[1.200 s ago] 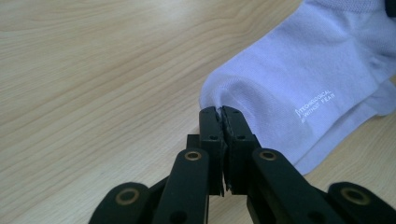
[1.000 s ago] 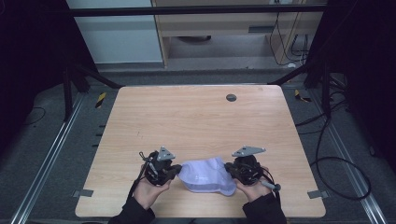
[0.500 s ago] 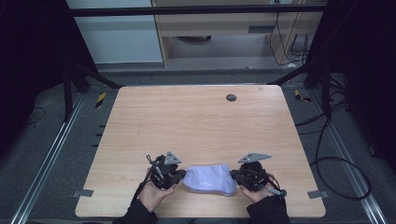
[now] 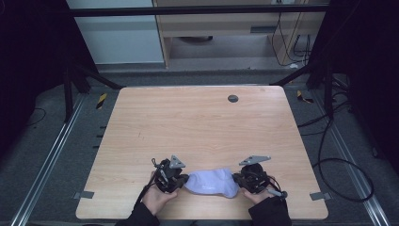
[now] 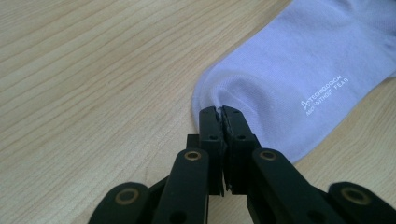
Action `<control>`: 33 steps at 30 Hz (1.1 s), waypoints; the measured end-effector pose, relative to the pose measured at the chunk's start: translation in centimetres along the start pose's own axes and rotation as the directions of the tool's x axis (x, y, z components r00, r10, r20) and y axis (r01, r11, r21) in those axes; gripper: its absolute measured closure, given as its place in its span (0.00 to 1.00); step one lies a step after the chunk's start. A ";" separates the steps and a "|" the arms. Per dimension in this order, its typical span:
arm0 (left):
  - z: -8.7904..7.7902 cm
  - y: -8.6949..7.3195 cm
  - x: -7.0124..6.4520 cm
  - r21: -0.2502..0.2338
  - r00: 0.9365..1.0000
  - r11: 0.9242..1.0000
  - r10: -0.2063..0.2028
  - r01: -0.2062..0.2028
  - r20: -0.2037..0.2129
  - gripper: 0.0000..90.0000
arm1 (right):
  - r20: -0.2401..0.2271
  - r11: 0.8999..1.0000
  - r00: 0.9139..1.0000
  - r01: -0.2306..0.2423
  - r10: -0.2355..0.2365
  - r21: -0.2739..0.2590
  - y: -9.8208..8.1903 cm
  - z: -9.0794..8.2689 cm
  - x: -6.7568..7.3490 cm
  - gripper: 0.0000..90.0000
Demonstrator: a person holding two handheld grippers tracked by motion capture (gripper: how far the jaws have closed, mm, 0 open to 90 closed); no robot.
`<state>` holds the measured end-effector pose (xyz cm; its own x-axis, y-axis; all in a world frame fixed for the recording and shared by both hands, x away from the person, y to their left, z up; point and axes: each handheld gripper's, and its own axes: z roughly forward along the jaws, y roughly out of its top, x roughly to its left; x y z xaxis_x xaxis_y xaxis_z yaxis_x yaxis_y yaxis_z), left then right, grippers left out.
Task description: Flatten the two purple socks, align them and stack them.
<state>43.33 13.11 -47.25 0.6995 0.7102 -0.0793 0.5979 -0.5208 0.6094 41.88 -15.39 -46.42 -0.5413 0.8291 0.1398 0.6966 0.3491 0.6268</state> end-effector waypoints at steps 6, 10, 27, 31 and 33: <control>-0.3 -0.1 0.2 -0.016 1.000 1.000 -0.008 0.008 -0.023 0.88 | 0.028 0.999 0.999 0.032 -0.031 -0.019 -0.2 0.2 -0.1 0.85; -1.3 0.3 0.1 -0.080 0.999 0.997 -0.013 0.010 -0.035 0.81 | 0.029 0.993 0.998 0.062 -0.059 -0.104 -0.1 -0.3 0.1 0.79; 1.9 -0.1 -1.8 -0.074 0.998 0.995 0.064 -0.065 -0.020 0.87 | -0.058 0.991 0.991 0.114 -0.119 -0.073 -0.6 2.9 1.4 0.98; 2.0 -0.2 -2.1 -0.077 0.997 0.994 0.070 -0.072 -0.025 0.87 | -0.057 0.992 0.992 0.114 -0.117 -0.055 -0.8 3.3 1.0 0.99; 2.0 -0.2 -2.0 -0.079 0.997 0.994 0.073 -0.075 -0.025 0.87 | -0.060 0.993 0.992 0.107 -0.110 -0.052 -0.9 3.2 0.9 0.98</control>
<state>42.55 10.88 -48.80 0.7314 0.6818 -0.0151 0.5111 -0.5333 0.6741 42.28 -13.52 -49.35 -0.6422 0.7578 0.1157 0.6092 0.4129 0.6770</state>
